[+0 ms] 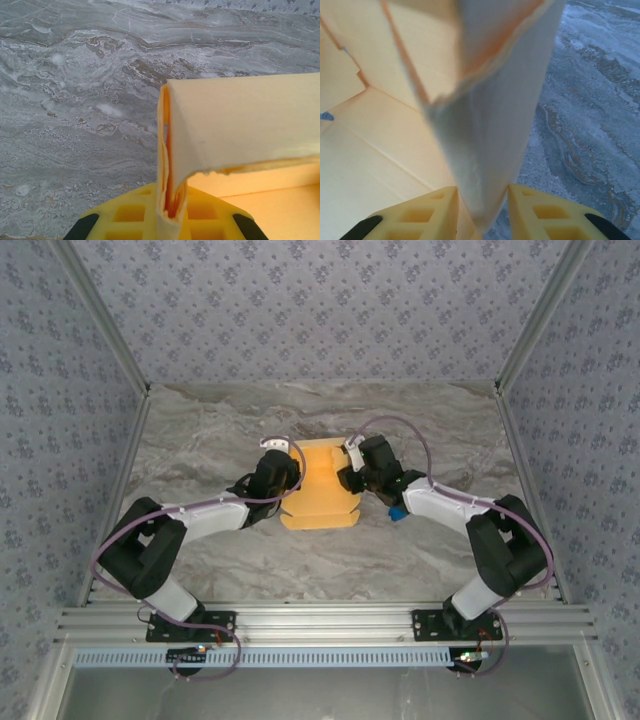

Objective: Fold the paper box

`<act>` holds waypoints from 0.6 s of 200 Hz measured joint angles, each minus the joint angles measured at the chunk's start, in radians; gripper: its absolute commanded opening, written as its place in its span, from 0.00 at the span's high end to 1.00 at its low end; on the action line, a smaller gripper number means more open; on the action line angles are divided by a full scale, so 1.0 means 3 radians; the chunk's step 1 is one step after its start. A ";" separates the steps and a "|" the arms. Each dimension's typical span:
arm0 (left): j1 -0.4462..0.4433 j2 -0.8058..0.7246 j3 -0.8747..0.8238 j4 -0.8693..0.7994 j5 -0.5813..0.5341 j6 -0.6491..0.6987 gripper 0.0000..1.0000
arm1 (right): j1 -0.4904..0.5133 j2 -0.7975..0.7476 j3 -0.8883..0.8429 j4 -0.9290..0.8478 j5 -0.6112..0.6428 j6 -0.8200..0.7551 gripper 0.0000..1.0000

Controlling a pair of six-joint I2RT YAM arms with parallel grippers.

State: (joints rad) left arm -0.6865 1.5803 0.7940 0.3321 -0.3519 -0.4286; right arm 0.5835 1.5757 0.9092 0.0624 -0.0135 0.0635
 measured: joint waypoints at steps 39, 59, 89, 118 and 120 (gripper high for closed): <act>0.0000 0.0000 0.0000 0.0005 -0.0004 -0.0009 0.95 | 0.0015 0.0019 0.0070 0.0006 0.0158 0.0036 0.76; 0.0000 0.0000 0.0000 0.0013 -0.0011 -0.0010 0.95 | 0.0052 0.0067 0.0121 -0.0010 0.0359 0.0128 0.82; -0.0003 0.0000 0.0006 0.0015 -0.0001 -0.0013 0.95 | 0.0215 0.0175 0.0282 -0.0169 0.0910 0.0390 0.86; -0.0003 0.0000 0.0033 0.0017 0.0000 -0.0013 0.94 | 0.0436 0.0282 0.0451 -0.0392 0.1544 0.0665 0.87; -0.0003 0.0000 0.0033 0.0017 0.0000 -0.0013 0.95 | 0.0449 0.0289 0.0460 -0.0407 0.1581 0.0680 0.87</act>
State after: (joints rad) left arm -0.6872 1.5803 0.8040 0.3370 -0.3519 -0.4324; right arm 0.7181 1.6623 1.0473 -0.0597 0.4606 0.2676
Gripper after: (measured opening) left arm 0.075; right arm 0.130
